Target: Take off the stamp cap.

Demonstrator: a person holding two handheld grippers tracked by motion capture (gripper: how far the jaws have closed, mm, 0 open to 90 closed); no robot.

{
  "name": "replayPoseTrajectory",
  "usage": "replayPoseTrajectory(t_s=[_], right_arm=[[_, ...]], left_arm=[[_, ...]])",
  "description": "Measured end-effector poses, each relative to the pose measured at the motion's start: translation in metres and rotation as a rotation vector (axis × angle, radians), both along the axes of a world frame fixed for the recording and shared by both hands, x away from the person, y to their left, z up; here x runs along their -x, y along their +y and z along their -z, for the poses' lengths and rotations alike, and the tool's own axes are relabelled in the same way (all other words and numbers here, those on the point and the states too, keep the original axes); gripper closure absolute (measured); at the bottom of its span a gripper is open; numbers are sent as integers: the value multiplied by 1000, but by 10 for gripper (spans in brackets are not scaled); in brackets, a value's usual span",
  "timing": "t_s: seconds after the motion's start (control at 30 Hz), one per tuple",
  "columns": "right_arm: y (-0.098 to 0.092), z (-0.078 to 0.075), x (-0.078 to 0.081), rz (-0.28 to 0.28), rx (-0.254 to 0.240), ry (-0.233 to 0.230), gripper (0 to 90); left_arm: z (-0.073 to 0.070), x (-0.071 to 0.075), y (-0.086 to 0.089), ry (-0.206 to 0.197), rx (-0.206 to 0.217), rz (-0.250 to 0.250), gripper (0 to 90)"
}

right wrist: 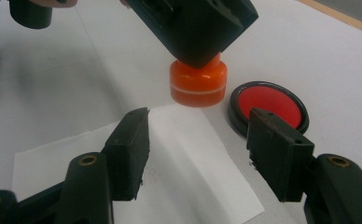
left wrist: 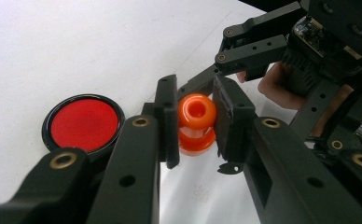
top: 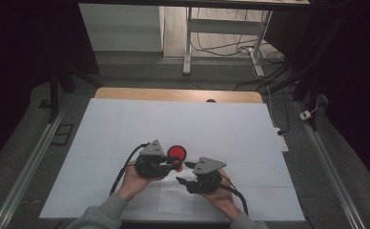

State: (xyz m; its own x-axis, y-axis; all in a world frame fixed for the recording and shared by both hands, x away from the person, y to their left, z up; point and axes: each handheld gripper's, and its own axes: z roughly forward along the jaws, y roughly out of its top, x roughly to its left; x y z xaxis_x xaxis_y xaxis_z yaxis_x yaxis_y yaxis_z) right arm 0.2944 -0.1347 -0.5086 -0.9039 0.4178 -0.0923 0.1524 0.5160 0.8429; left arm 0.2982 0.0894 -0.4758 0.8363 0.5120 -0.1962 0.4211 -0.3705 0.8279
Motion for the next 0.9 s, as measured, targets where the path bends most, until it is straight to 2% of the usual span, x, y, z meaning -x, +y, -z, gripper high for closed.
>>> replayPoseTrajectory(t_s=[0.23,0.43,0.9], right_arm=[[3,-1,0,2,-6,-4,417],[5,-1,1,0,-34,-3,468],[6,-2,1,1,-25,-15,567]], left_arm=[[1,0,-3,3,-2,5,723],[1,0,-4,3,0,7,723],[2,0,-4,2,-2,8,723]])
